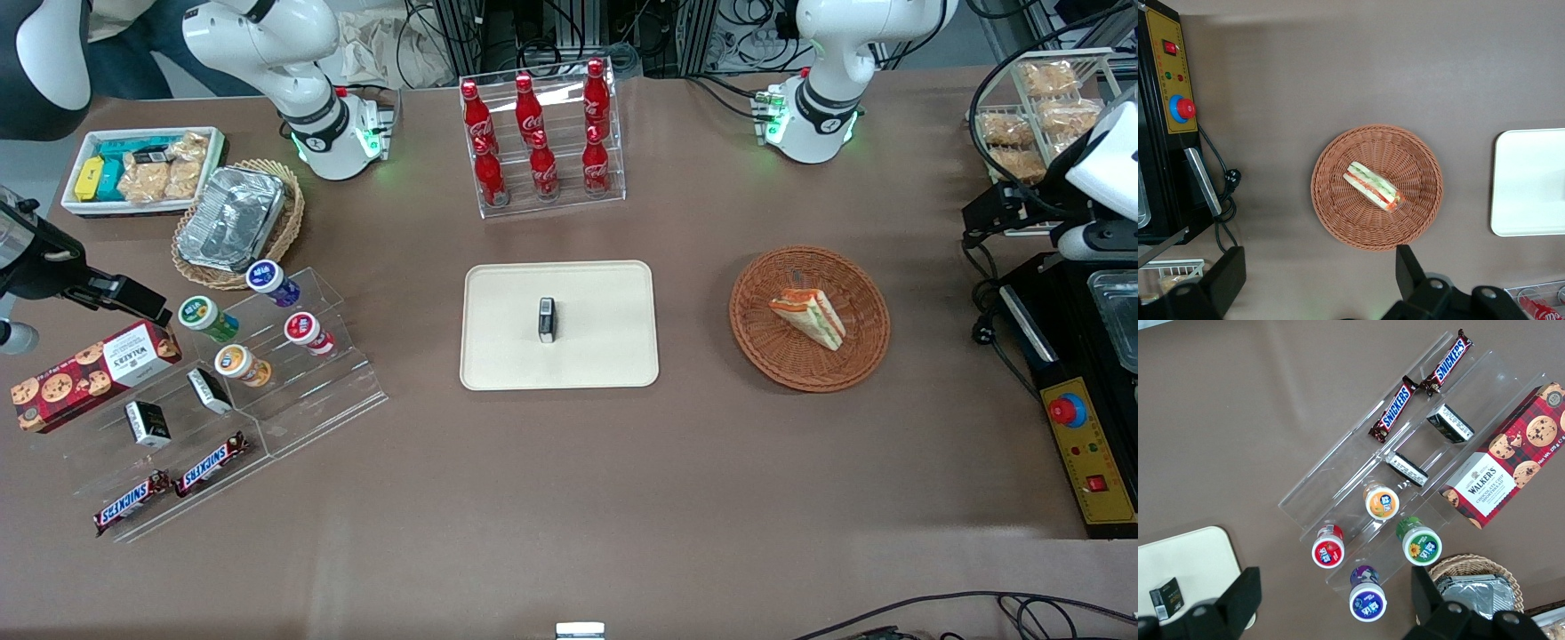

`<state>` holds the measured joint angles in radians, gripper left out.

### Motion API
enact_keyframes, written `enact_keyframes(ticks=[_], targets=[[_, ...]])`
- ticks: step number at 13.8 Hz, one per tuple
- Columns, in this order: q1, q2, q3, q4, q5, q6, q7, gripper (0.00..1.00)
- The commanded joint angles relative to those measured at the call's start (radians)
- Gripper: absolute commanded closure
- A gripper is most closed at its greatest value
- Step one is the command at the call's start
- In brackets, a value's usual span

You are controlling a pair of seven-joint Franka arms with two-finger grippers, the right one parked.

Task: Place sandwich from basket to tray
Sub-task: 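Move the left gripper from rest toward the wicker basket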

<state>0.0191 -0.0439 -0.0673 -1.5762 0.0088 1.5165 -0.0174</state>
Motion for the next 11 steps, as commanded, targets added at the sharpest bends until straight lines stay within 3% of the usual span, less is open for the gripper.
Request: enact_keyframes(ticks=[1, 5, 8, 11], targets=[[0.005, -0.036, 0.003, -0.010, 0.013, -0.013, 0.019, 0.00], [0.002, -0.047, 0.004, -0.062, 0.031, -0.059, 0.014, 0.00], [0.004, -0.134, 0.000, -0.227, 0.045, 0.002, 0.016, 0.00], [0.002, -0.273, 0.000, -0.518, -0.001, 0.228, 0.005, 0.00]])
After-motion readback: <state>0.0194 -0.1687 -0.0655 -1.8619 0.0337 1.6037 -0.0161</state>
